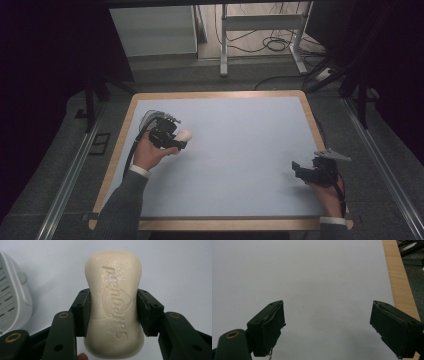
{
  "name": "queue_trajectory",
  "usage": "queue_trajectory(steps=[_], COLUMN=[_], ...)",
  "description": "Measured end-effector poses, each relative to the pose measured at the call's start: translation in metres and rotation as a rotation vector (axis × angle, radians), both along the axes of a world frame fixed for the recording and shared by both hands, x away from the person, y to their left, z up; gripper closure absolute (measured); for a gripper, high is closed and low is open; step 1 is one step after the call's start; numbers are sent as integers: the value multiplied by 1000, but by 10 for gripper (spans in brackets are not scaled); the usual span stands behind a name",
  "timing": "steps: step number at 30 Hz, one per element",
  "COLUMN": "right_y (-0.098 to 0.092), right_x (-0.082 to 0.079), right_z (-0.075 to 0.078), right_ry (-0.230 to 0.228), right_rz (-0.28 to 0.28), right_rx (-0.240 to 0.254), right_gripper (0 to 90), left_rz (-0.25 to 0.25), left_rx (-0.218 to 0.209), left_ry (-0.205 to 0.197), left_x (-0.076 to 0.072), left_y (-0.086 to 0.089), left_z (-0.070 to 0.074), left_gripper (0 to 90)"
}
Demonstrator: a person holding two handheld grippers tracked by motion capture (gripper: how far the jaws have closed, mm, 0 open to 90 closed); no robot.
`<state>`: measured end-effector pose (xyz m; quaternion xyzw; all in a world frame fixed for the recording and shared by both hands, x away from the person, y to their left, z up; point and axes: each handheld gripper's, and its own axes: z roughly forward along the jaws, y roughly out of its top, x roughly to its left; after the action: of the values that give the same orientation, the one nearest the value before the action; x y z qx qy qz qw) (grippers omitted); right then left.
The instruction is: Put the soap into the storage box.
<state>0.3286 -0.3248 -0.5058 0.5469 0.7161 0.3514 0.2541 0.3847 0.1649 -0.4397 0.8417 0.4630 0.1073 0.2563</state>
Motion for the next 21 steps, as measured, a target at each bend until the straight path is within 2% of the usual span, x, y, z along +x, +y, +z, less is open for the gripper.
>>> queue_trajectory(steps=[4,11,21], right_y=[0,0,0], right_x=[0,1,0], right_z=[0,-1,-1], right_ry=[1,5,5], right_rz=[1,0,2], right_rx=[1,0,1], right_gripper=[123,123,123], left_rz=[16,42,122], left_rx=[-10,1,-22], left_ry=[-1,5,20], left_x=[4,11,28], left_y=[9,23,49], left_z=[3,8,3], left_gripper=[494,494,494])
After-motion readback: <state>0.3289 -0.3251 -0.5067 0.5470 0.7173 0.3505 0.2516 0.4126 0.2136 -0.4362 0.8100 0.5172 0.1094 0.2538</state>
